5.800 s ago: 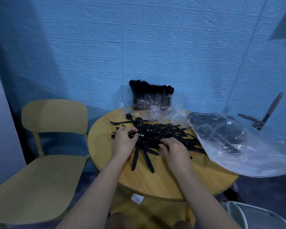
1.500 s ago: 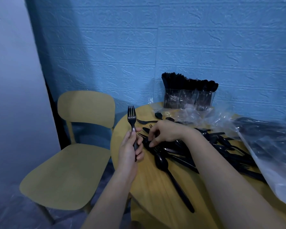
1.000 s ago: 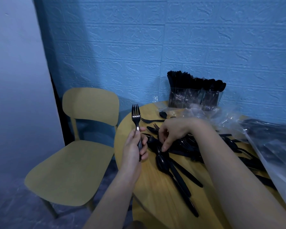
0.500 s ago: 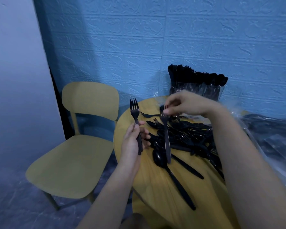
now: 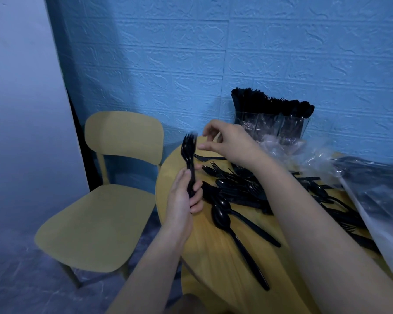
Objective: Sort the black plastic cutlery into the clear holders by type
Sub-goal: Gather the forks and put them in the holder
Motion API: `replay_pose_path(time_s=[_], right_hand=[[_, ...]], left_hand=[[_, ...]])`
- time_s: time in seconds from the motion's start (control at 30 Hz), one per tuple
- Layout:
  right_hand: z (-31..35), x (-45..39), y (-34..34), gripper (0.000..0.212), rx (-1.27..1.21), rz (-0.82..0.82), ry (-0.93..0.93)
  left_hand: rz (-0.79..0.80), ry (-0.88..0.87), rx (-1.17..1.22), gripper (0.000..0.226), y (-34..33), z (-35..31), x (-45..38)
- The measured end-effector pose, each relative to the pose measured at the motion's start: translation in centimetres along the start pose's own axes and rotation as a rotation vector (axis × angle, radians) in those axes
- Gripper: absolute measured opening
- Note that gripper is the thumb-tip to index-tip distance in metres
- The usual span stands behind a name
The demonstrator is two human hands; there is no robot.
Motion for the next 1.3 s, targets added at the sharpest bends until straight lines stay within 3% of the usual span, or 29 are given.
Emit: replay_pose_path(time_s=[0.2,0.4,0.83,1.0,1.1,1.3], right_hand=[[-2.0,1.2,-0.9,0.015,0.219,0.527,-0.190],[-2.9,1.7,-4.1,0.020,0.269,0.672,-0.236],[-1.7,0.9,1.1,0.016,0.061,0.286,-0.188],[0.4,0.7,3.5,0.011,-0.273,-0.011,-0.081],[1.4,0.6,2.6,0.008,-0.401,-0.012,-0.053],[0.8,0.0,-0.2,0.010,-0.297,-0.032,-0.043]], left_hand=[[-0.143,-0.024,0.037,0.024,0.9,0.0,0.0],[-0.139,-0.014,0.061,0.025,0.9,0.0,-0.2],[-0.147,-0.059,0.013,0.024,0.7,-0.3,0.2],[-0.142,-0.031,-0.027,0.024,0.5,-0.4,0.3],[-0.103,-0.024,0.015,0.025,0.1,-0.6,0.5],[0.027,-0.022,0.050,0.026,-1.0,-1.1,0.8]])
Point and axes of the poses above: each hand's wrist, its own x-axis away from the middle knuckle, its own y-axis out of the back of the hand, z = x × y, the point moved 4 cm from there along -x, towards the middle knuckle, and after that the axes turned 15 degrees about -x, right-handed, at the moved point
